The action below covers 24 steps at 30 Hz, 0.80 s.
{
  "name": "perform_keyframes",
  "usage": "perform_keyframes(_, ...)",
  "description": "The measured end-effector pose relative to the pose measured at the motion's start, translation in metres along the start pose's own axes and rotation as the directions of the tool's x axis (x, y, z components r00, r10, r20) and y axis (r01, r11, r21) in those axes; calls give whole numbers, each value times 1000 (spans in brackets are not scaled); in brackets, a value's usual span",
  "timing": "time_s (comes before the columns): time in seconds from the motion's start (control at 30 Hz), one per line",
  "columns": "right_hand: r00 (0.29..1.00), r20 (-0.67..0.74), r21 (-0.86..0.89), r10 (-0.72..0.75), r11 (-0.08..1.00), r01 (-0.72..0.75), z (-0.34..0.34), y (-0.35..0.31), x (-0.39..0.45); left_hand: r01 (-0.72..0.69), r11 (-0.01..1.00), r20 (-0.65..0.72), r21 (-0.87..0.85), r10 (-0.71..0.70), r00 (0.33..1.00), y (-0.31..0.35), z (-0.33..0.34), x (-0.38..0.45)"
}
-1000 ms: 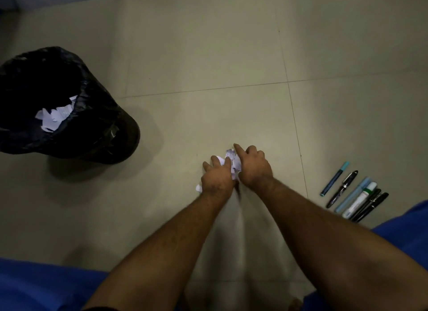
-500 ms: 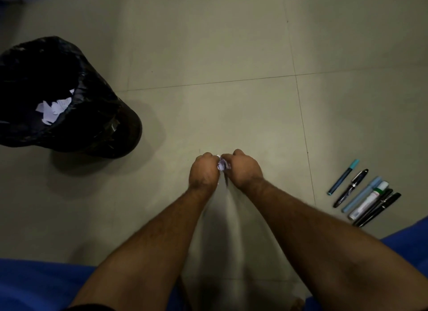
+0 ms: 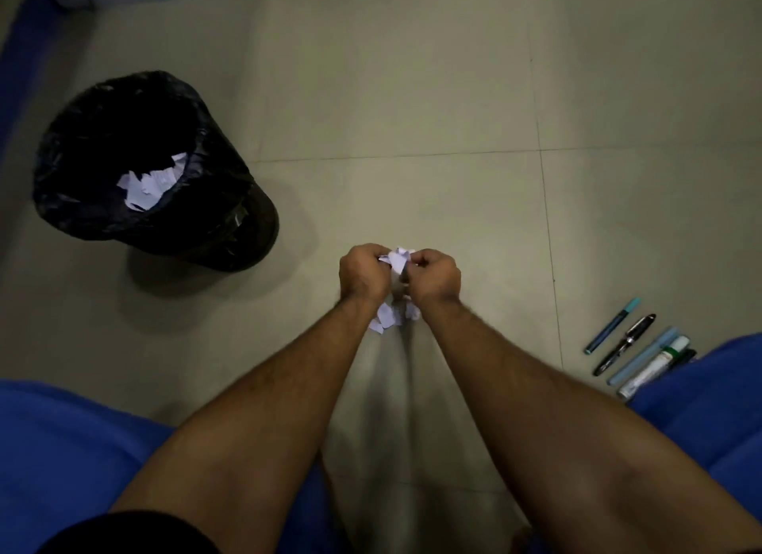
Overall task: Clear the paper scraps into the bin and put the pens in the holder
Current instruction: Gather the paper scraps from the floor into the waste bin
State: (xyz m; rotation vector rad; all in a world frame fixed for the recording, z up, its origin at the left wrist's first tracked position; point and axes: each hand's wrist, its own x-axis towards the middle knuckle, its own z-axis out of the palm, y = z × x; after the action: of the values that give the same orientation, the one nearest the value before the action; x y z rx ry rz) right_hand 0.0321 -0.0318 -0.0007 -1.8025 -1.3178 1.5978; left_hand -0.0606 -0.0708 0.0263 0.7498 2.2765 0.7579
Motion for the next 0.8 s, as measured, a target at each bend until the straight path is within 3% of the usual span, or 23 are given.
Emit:
perform_keyframes(0.1,1000,4,177,21,984,-21,1,-31,-6,-7,998,-60,-69,2,998,22,-20,3)
perform_keyframes(0.3,995,60,345,-76,937,51,12,-101,-31,-34,988,-142,-151,13,990,48,-81,25)
perform_keyframes(0.53,971,180,369,-157,926,82,72,-192,-60,-170,979,-327,-117,124,937,69,-200,56)
perform_keyframes(0.67,949,236,331,-211,935,126,131,-236,-84,-90,992,-444,-84,44,895,59,-275,76)
perform_keyframes(0.8,941,244,192,-232,963,188,183,-256,-97,17,996,-459,-90,-56,886,34,-317,93)
